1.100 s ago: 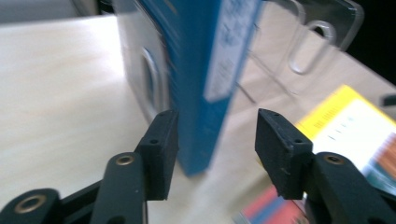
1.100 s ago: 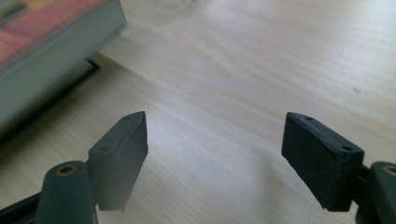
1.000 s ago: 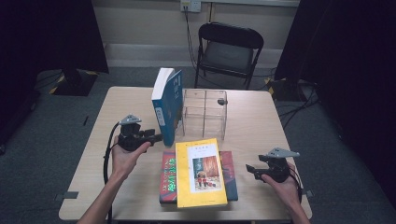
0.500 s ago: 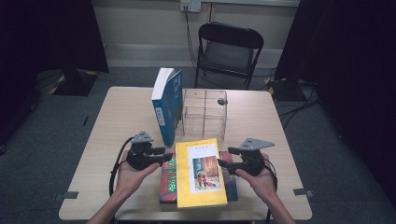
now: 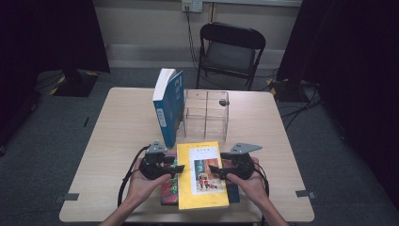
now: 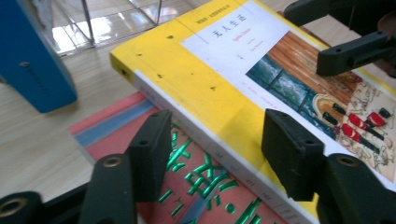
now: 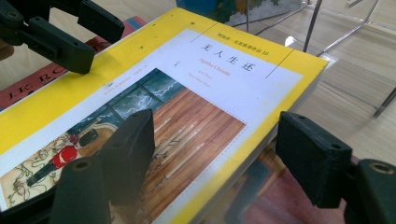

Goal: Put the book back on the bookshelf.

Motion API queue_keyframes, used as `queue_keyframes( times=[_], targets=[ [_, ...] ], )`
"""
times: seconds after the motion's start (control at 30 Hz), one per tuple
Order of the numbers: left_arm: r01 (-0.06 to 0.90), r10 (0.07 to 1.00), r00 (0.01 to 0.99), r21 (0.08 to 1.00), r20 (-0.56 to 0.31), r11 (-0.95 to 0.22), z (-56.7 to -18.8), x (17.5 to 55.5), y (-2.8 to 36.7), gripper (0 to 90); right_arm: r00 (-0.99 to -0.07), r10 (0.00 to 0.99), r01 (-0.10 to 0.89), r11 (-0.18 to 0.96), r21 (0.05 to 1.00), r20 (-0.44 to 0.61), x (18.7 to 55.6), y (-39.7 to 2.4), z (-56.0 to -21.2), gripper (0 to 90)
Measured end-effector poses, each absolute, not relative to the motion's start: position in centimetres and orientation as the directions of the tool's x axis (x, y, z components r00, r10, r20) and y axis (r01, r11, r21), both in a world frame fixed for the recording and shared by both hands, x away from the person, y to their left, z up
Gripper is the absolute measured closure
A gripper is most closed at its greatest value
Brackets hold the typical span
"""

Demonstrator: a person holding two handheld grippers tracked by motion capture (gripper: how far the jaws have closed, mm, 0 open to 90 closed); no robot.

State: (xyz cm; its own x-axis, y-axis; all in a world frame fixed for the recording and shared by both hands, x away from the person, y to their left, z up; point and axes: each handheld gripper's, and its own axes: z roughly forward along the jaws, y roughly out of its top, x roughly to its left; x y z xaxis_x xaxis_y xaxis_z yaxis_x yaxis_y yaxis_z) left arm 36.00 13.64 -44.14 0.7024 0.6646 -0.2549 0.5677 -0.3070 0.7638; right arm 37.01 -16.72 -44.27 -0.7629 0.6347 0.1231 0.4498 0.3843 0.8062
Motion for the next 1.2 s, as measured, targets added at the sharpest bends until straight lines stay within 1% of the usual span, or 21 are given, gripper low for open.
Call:
queue_keyframes(
  times=[0.07,0.17,0.37,0.47,0.57,0.97,1.03,1.1,1.2],
  targets=[
    [0.549,0.661,0.711,0.777,-0.241,-0.308,-44.4,35.9,13.5,39.2,-0.758,0.641,0.45,0.382,0.808,0.119,36.9,-16.6,-44.4,27.3],
    [0.566,0.656,0.703,0.775,-0.274,-0.283,-44.8,36.1,13.9,35.9,-0.758,0.642,0.448,0.388,0.806,0.112,36.8,-16.5,-44.3,27.3],
    [0.554,0.646,0.711,0.786,-0.276,-0.274,-45.0,36.1,13.9,35.6,-0.755,0.642,0.465,0.375,0.802,0.137,37.0,-16.6,-44.5,26.9],
    [0.55,0.634,0.72,0.789,-0.281,-0.275,-45.1,36.0,13.6,36.3,-0.751,0.639,0.483,0.359,0.798,0.167,37.3,-16.7,-44.7,24.6],
    [0.544,0.64,0.719,0.791,-0.269,-0.279,-45.1,35.9,13.3,34.8,-0.741,0.641,0.511,0.342,0.789,0.202,37.6,-16.7,-44.9,22.4],
    [0.541,0.639,0.722,0.792,-0.266,-0.281,-45.1,35.9,13.3,34.7,-0.752,0.629,0.499,0.345,0.795,0.198,37.8,-16.7,-45.0,21.4],
    [0.542,0.639,0.72,0.793,-0.269,-0.278,-45.2,35.9,13.3,34.7,-0.755,0.633,0.48,0.356,0.802,0.171,37.6,-16.6,-44.9,23.4],
    [0.543,0.64,0.72,0.792,-0.269,-0.278,-45.1,35.9,13.3,34.6,-0.761,0.639,0.44,0.376,0.816,0.116,37.2,-16.4,-44.4,31.6],
    [0.542,0.644,0.718,0.794,-0.266,-0.276,-45.2,35.8,13.3,34.6,-0.757,0.645,0.432,0.371,0.822,0.106,37.1,-16.4,-44.2,34.7]
  ],
)
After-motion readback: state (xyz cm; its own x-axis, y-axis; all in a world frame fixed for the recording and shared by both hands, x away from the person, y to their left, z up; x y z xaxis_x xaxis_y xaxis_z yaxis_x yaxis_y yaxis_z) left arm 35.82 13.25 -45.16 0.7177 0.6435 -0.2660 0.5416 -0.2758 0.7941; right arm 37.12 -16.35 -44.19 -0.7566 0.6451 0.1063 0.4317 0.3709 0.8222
